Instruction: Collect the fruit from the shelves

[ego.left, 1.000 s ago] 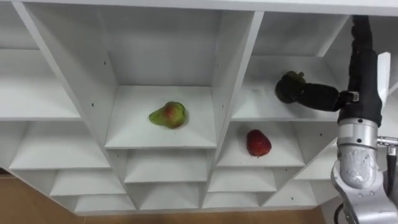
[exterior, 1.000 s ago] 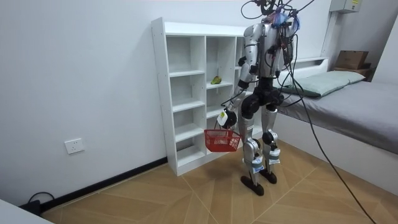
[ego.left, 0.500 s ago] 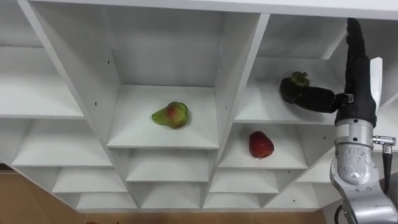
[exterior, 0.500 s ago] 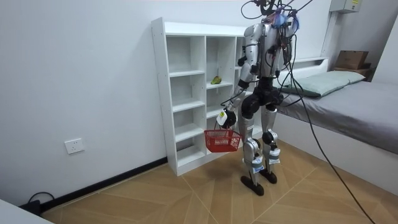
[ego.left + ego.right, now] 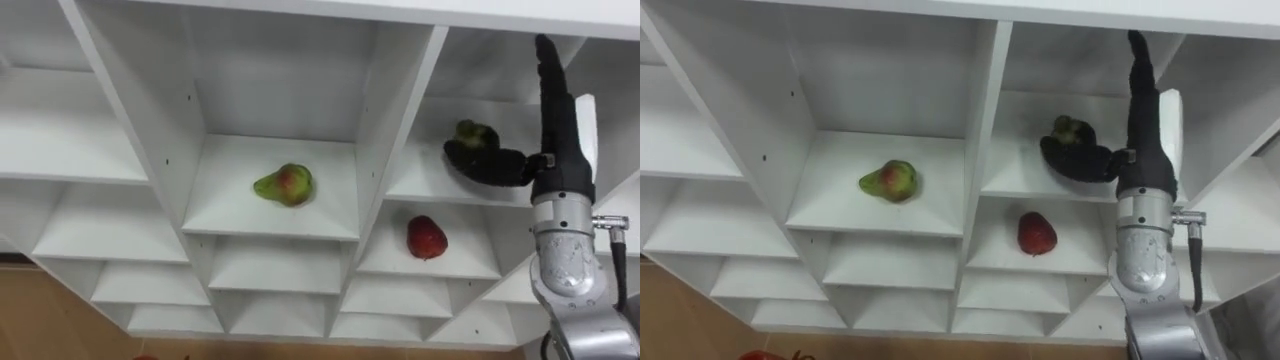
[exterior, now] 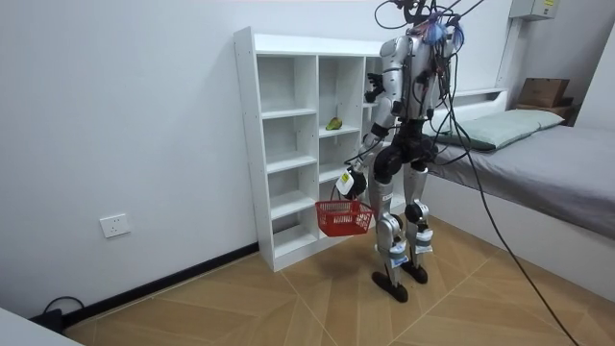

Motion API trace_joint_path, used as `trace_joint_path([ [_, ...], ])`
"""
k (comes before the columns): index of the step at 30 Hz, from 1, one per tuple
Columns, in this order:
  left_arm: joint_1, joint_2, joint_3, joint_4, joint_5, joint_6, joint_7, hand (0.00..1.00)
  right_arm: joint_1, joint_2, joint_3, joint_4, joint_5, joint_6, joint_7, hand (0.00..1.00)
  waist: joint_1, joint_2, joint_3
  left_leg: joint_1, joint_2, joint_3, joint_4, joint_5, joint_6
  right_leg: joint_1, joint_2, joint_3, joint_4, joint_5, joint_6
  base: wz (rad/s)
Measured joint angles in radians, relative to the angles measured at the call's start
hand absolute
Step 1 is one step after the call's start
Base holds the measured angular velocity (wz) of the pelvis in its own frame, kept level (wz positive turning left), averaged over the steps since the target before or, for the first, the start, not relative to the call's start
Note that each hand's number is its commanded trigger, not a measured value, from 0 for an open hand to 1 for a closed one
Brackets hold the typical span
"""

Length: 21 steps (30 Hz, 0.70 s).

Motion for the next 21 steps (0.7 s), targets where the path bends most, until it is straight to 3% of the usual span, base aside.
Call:
trace_joint_path([
  [14, 0.015, 0.0, -0.001, -0.029, 0.037, 0.021, -0.001, 1.0, 0.0, -0.001, 0.002, 0.105, 0.059, 0.03, 0.183, 0.0, -0.004, 0.003, 0.0023, -0.003, -0.002, 0.002, 0.007, 0.001, 0.0, 0.006, -0.003, -0.012, 0.001, 0.0, 0.0, 0.0],
  [15, 0.013, 0.0, -0.001, -0.029, 0.038, 0.023, -0.001, 1.0, 0.001, -0.001, 0.002, 0.108, 0.07, 0.032, 0.195, 0.21, -0.003, 0.003, 0.0024, -0.003, -0.002, 0.002, 0.008, 0.001, 0.0, 0.006, -0.003, -0.011, 0.001, 0.0, 0.0, 0.0],
  [16, 0.013, 0.0, -0.001, -0.029, 0.038, 0.027, -0.001, 1.0, 0.001, -0.001, 0.002, 0.11, 0.073, 0.033, 0.204, 0.58, -0.003, 0.004, 0.0025, -0.004, -0.002, 0.001, 0.009, 0.001, 0.0, 0.006, -0.004, -0.011, 0.001, 0.0, 0.0, 0.0],
  [18, 0.013, 0.0, 0.0, -0.029, 0.039, 0.034, -0.001, 1.0, 0.001, -0.002, 0.002, 0.11, 0.073, 0.033, 0.217, 1.0, -0.003, 0.004, 0.002, -0.004, -0.002, 0.001, 0.01, 0.001, 0.0, 0.006, -0.004, -0.011, 0.001, 0.0, -0.001, 0.0],
  [21, 0.014, 0.0, 0.0, -0.029, 0.039, 0.041, -0.002, 1.0, 0.0, -0.003, 0.0, 0.11, 0.071, 0.033, 0.222, 1.0, -0.003, 0.006, 0.0005, -0.005, -0.004, 0.0, 0.011, 0.001, 0.001, 0.006, -0.005, -0.012, 0.001, 0.001, -0.001, 0.0],
])
